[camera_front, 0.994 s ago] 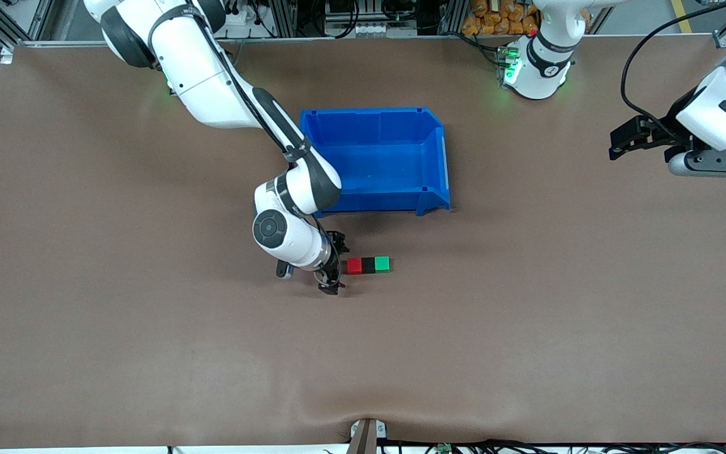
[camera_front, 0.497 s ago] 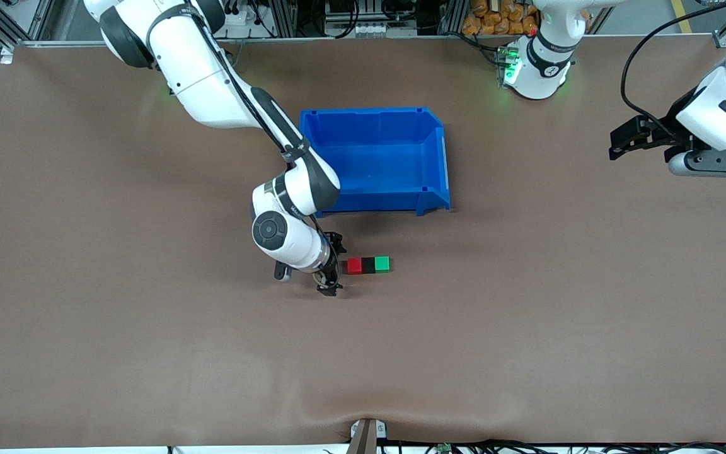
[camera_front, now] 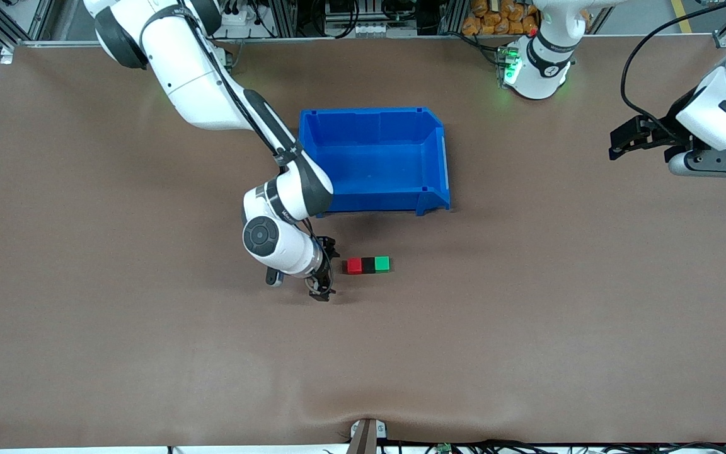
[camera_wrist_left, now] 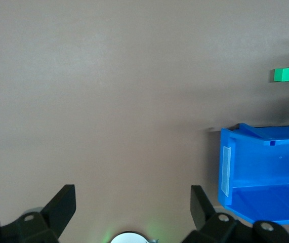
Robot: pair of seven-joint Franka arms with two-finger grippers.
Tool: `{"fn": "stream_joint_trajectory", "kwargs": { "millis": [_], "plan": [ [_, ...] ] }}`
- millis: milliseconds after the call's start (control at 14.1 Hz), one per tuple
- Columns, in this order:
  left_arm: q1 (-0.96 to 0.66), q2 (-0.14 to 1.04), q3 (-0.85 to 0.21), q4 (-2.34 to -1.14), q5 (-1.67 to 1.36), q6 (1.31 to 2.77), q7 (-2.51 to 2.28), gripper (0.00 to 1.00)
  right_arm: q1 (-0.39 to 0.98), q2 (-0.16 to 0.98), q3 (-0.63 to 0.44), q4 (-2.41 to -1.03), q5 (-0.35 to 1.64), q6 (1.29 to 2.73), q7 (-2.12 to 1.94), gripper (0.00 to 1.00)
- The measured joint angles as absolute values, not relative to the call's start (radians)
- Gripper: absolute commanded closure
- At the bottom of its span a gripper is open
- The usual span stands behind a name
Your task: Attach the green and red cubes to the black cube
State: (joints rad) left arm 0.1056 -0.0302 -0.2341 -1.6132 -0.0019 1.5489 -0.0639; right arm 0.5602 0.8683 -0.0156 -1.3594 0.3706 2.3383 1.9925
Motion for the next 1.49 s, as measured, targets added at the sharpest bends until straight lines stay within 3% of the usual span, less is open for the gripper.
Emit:
{"fn": "stream_joint_trajectory", "kwargs": {
  "millis": [710, 1491],
  "plan": [
    [0.106, -0.030, -0.237, -1.613, -0.002, 1.549, -0.064, 0.00, 0.524, 0.866, -0.016, -1.327, 0.370, 2.324, 1.949, 0.00],
    [0.106, -0.030, -0.239, -1.613, -0.002, 1.551, -0.064, 0.00, 0.473, 0.825, -0.017, -1.319, 0.368, 2.208, 1.841, 0.00]
  ]
}}
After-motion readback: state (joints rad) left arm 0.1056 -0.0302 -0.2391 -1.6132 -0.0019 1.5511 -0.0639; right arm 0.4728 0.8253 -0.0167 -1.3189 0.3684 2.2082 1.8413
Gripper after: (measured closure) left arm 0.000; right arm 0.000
